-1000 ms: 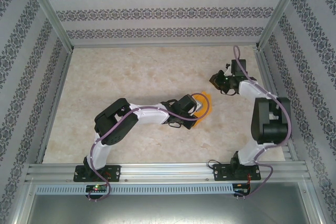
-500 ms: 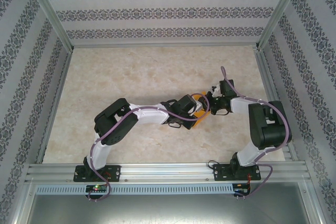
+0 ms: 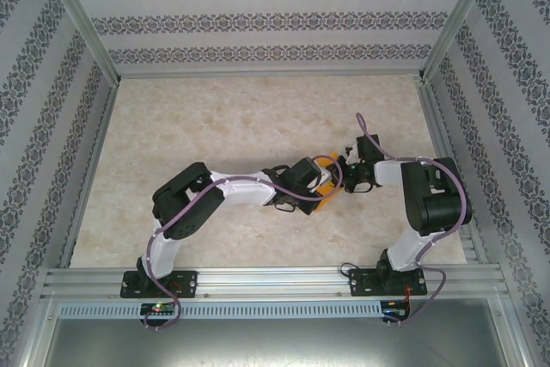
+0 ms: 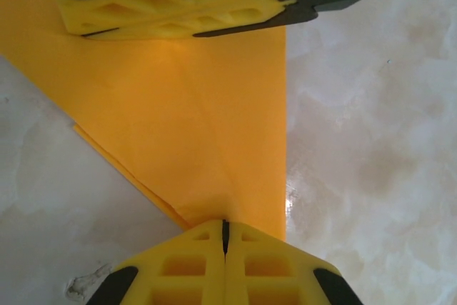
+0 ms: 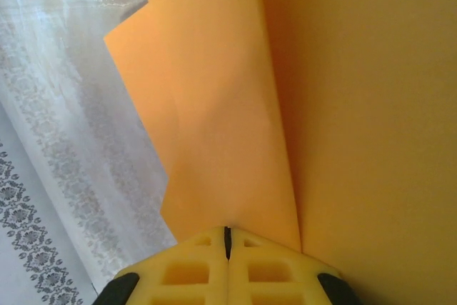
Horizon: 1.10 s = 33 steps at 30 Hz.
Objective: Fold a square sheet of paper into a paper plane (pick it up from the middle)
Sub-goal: Fourth fold the wing at the center of the table.
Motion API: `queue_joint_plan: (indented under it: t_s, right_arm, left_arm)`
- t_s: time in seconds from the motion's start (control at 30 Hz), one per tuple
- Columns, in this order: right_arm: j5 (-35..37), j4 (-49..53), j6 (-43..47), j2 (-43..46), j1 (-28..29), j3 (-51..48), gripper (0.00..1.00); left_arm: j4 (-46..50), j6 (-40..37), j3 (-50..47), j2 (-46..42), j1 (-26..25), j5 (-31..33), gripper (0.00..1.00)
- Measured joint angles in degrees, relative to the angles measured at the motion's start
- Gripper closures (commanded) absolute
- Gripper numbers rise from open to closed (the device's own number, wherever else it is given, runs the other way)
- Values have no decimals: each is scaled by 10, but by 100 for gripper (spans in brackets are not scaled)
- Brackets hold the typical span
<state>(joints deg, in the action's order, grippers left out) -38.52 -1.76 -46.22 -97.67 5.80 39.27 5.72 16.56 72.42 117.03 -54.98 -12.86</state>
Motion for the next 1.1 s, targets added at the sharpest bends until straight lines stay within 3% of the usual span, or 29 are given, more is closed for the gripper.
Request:
queue_joint_plan:
  t_s: [0.7, 0.9, 1.1]
  right_arm:
    - [-14, -44, 12, -20, 5, 0, 96]
    - [-13, -48, 17, -21, 5, 0, 97]
    - [-13, -48, 27, -21, 5, 0, 97]
  left_arm:
    - [5, 3, -50, -38, -59, 106, 94]
    - [9, 21, -82, -67, -63, 94, 94]
    - [79, 36, -104, -110, -49, 33, 95]
